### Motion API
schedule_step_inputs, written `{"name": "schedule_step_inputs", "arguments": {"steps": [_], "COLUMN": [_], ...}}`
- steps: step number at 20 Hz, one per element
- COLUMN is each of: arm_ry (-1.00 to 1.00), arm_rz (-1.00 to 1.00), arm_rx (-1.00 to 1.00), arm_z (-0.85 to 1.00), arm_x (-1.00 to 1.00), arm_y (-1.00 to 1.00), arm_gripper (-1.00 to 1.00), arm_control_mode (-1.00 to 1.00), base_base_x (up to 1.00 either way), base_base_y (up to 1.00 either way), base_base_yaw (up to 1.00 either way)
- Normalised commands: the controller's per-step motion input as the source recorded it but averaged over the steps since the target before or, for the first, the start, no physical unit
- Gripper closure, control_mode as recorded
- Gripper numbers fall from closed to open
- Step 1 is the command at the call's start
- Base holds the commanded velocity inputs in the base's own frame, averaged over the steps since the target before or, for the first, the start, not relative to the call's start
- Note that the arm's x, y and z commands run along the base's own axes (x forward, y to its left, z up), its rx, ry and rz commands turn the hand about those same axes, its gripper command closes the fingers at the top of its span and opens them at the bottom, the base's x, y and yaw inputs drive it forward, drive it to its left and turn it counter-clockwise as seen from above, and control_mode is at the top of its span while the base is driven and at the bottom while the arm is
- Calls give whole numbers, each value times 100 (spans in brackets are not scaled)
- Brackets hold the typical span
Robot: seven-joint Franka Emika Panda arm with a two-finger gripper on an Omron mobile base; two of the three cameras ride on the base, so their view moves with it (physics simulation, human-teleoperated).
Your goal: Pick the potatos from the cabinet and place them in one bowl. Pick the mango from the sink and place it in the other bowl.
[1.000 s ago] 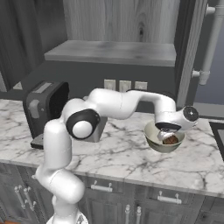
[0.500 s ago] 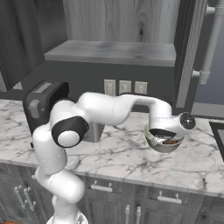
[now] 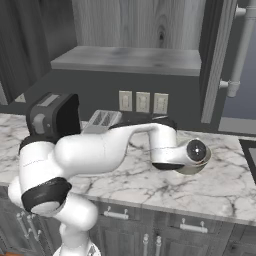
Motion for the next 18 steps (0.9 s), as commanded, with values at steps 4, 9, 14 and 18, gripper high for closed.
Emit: {"name": "schedule_step_inputs", "arguments": {"steps": [4,9,14,18], "arm_ry": [-5,4,11,15], "arm_rz": [-7,-12,-15,-15], "arm_rx": [0,-2,-1,1], "arm_z": [32,-5,-2,0], "arm_x": [-14,-11,-16,-19], "arm_y": [69,75,50,23], "arm_gripper": [-100,-100,-100,-100], "arm_control_mode": [-100,-100,-100,-100], "base_base_x": [0,0,0,0], "base_base_y": [0,0,0,0], "base_base_yaw": [0,0,0,0]}}
